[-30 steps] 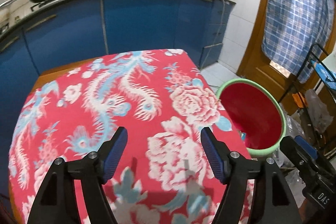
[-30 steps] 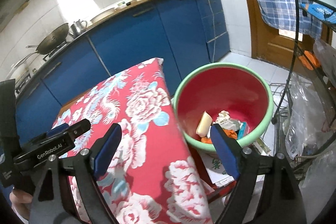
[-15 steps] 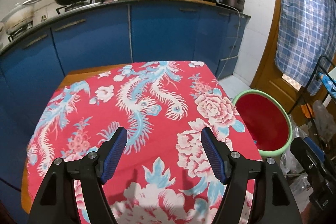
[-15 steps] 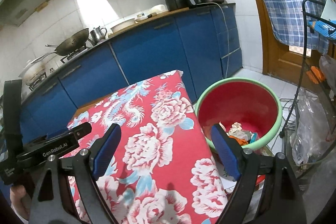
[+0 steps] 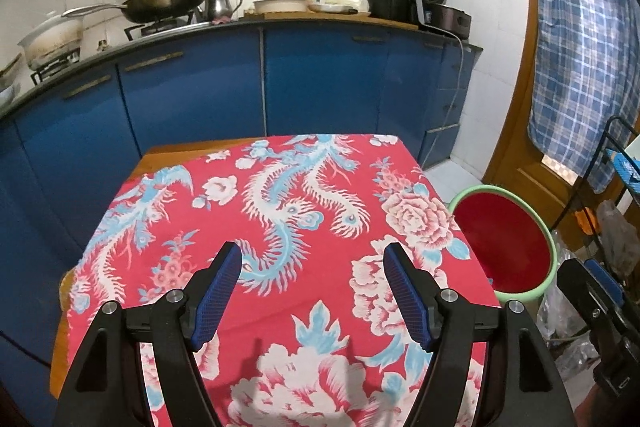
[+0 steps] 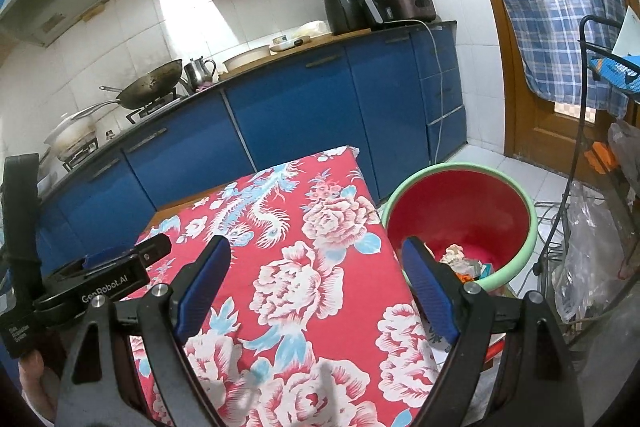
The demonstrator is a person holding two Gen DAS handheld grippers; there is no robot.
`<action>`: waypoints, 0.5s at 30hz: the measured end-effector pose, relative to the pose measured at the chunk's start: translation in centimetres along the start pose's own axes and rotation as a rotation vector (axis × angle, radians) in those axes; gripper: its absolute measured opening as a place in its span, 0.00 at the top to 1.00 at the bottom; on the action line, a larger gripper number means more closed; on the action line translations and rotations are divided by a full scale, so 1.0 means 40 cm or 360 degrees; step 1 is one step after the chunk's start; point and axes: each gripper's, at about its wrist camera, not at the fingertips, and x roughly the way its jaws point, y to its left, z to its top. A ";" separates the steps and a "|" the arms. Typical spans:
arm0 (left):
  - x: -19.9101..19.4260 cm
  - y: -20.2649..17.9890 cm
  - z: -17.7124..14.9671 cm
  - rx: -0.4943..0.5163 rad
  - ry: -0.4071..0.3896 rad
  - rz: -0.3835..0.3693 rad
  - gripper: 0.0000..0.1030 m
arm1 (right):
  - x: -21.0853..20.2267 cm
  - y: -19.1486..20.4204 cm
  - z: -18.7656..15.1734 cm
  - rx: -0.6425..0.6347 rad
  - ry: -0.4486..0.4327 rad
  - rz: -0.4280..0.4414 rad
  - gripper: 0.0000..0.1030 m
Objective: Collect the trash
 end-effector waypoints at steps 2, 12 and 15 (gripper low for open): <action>-0.005 0.002 0.000 -0.0004 -0.0009 0.0003 0.27 | 0.000 0.001 0.000 0.0000 0.0000 0.0001 0.16; -0.010 0.006 -0.002 -0.0010 -0.0027 0.0013 0.27 | -0.002 0.005 -0.001 -0.0001 0.0000 0.0002 0.16; -0.012 0.004 -0.003 -0.0009 -0.0029 0.0011 0.27 | -0.002 0.005 -0.001 0.0000 0.0001 0.0003 0.16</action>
